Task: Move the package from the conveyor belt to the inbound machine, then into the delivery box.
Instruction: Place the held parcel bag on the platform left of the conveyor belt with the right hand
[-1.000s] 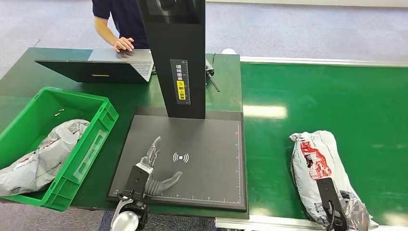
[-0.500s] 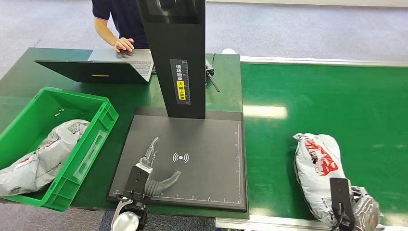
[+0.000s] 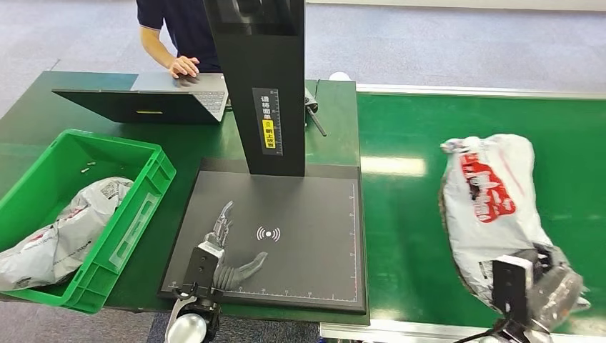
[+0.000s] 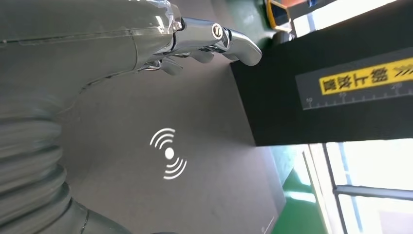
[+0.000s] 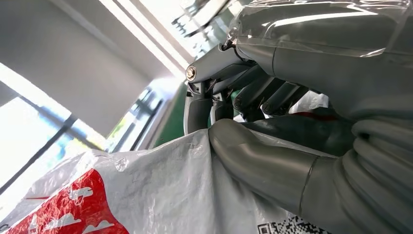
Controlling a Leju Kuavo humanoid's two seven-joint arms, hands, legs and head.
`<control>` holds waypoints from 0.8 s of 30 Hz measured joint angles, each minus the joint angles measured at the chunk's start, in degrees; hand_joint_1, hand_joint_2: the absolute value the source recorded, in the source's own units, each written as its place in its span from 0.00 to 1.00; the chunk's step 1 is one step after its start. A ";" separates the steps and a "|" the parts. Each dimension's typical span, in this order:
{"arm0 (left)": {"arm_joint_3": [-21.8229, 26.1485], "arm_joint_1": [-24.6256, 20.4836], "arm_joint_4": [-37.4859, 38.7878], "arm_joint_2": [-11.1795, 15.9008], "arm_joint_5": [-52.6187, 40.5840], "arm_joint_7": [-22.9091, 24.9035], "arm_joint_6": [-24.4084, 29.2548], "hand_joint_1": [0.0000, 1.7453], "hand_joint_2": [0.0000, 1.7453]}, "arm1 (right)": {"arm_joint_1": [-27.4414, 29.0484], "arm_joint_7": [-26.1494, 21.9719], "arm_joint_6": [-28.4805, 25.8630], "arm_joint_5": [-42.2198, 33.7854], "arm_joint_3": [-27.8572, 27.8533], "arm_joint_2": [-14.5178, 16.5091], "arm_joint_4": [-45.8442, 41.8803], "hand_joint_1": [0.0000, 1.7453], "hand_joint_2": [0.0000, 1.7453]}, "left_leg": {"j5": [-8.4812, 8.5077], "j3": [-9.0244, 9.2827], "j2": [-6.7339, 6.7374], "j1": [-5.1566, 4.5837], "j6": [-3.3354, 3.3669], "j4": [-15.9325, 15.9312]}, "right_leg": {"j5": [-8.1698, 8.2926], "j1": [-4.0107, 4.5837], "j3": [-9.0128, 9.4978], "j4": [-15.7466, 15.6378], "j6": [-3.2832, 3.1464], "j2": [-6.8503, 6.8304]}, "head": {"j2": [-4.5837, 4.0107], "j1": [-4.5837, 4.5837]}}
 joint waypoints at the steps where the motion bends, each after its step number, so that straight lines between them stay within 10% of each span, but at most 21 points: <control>1: 0.11 -0.10 -0.01 -0.08 0.01 -0.58 0.70 0.00 1.00 | 0.00 0.56 2.31 2.70 1.93 -0.42 -0.36 1.00 1.00 | 0.00 0.00 0.00 0.00 0.00 0.00 | 0.00 0.00 0.00 0.00 0.00 0.00 | 0.00 0.00; 10: 1.49 -1.50 -0.87 -0.57 4.06 -6.90 6.03 0.00 1.00 | -2.03 2.54 20.40 19.07 25.08 -9.00 -0.75 1.00 1.00 | 0.01 -0.05 -0.01 0.00 0.01 0.00 | 0.01 0.01 -0.01 0.01 0.01 -0.01 | 0.00 0.01; 24: 1.61 -1.30 -2.55 -0.53 8.54 -8.55 10.45 0.00 1.00 | -15.26 -3.16 14.77 15.20 50.84 -20.40 3.79 1.00 1.00 | 0.03 -0.06 -0.06 -0.01 0.04 0.03 | 0.01 0.00 -0.01 0.01 0.03 -0.10 | 0.00 0.00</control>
